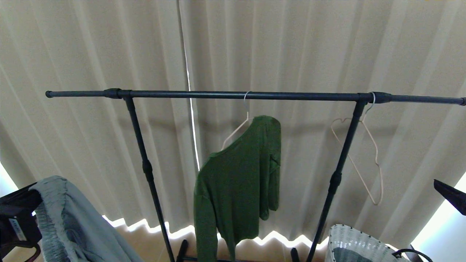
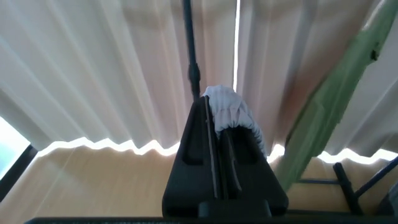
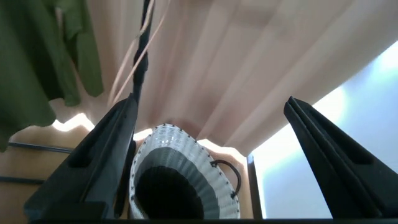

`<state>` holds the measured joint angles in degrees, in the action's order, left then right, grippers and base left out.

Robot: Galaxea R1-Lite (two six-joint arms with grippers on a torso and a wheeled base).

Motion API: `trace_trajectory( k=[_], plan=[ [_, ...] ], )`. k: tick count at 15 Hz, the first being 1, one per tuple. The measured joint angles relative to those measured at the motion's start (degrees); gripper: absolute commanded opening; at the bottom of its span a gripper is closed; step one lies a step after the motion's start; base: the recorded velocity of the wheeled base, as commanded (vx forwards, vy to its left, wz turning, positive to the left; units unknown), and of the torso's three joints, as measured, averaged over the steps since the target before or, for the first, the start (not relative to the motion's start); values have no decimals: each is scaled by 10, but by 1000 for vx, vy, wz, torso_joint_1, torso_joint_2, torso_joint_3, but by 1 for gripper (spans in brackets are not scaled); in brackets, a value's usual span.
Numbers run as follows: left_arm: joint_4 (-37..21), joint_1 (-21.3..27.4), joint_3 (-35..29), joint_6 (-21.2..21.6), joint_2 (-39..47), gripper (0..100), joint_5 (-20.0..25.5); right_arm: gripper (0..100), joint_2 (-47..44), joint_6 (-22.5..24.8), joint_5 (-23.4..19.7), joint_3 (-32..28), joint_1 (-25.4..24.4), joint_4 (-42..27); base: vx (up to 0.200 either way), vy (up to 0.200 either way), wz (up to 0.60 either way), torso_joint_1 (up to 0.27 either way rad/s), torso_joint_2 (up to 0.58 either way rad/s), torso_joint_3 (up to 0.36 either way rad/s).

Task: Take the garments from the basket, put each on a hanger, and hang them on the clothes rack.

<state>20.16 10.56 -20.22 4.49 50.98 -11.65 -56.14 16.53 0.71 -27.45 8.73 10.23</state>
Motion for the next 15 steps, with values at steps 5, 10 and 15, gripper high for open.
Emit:
trace_trajectory(
  k=[5, 10, 15],
  plan=[
    [1, 0, -2, -2, 20, 0, 0, 100, -33, -10, -2, -5, -50, 1, 80, 0, 0, 1, 1, 1],
    [10, 0, 2, -1, 26, 0, 0, 100, -124, -95, 29, -35, -106, 2, 0, 0, 0, 0, 0, 0],
    [14, 0, 3, 0, 26, 0, 0, 100, -218, -120, 98, -79, -117, 13, 0, 0, 0, 0, 0, 0]
  ],
)
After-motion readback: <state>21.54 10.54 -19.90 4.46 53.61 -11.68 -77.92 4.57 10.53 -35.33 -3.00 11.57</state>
